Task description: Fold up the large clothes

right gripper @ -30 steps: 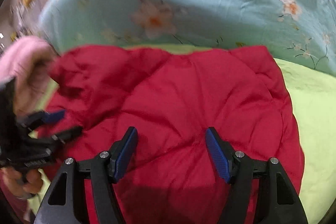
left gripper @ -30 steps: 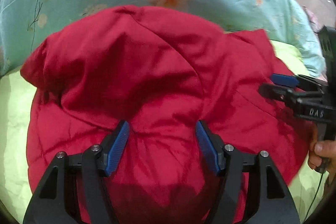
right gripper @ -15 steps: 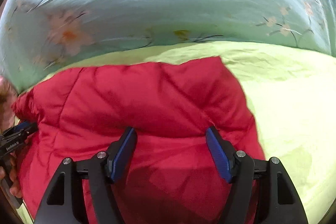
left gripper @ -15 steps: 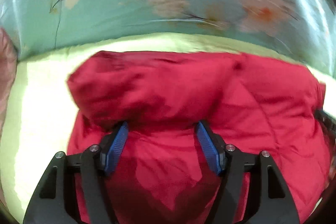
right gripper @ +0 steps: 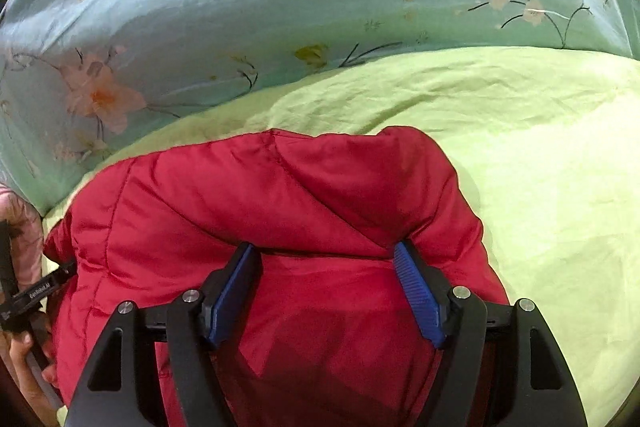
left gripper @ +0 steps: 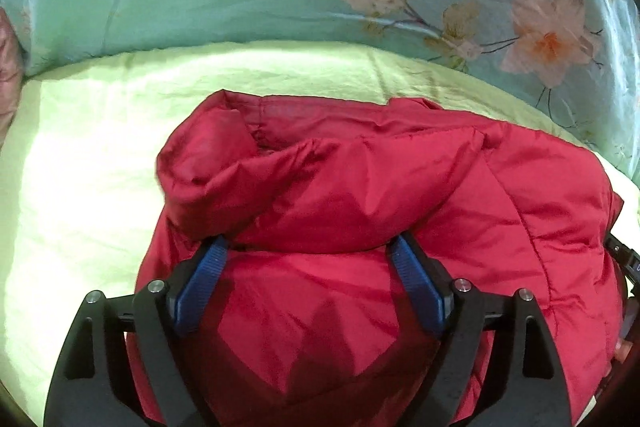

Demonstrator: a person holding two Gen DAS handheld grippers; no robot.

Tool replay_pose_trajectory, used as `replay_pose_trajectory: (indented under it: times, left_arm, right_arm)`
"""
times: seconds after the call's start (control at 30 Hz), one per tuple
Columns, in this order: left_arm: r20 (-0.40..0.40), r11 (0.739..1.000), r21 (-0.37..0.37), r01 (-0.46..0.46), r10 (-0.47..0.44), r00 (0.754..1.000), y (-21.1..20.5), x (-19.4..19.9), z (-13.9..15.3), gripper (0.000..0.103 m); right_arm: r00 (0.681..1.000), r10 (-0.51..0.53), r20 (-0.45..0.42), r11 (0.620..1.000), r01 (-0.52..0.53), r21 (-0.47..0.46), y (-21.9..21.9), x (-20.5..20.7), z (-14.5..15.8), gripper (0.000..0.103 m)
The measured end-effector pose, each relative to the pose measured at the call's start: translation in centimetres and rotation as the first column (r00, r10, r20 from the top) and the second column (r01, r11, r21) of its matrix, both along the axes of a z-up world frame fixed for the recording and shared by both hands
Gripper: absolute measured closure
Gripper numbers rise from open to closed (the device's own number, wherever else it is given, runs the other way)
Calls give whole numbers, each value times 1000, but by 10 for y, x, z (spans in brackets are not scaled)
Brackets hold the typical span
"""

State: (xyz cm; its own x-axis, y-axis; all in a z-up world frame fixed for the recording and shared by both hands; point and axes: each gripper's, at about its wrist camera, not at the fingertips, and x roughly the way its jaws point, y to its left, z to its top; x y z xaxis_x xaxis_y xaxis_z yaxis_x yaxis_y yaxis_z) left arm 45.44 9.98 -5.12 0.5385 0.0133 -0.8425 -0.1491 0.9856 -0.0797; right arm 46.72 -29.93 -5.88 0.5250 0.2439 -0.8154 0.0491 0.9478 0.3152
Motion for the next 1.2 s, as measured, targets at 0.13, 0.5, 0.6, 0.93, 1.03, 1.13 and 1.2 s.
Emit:
replay_pose_trajectory:
  times: [0.13, 0.5, 0.6, 0.93, 1.03, 1.13, 1.2]
  left_arm:
    - [35, 1000, -13, -21, 21, 999, 1, -3, 21, 18]
    - [125, 997, -46, 63, -57, 991, 20, -99, 60, 18]
    - [119, 996, -70, 49, -40, 992, 31, -124, 53, 18]
    - [137, 987, -162, 1, 22, 990, 53, -191, 46, 17]
    - [115, 983, -182, -16, 37, 993, 59, -194, 37, 17]
    - [96, 981, -193, -19, 38, 995, 63, -197, 28, 17]
    - [85, 979, -205, -22, 40, 996, 65, -196, 22, 17]
  right_arm:
    - [997, -71, 38, 995, 74, -73, -19, -22, 18, 29]
    - [996, -42, 80, 996, 48, -72, -61, -94, 55, 29]
    - [995, -57, 78, 998, 60, -30, -78, -121, 57, 28]
    - [996, -93, 15, 988, 90, 125, -101, -154, 53, 18]
    - [996, -85, -6, 984, 85, 159, -99, -155, 50, 17]
    - [997, -68, -23, 983, 70, 169, -96, -155, 47, 17]
    - [998, -53, -30, 983, 57, 172, -94, -157, 45, 17]
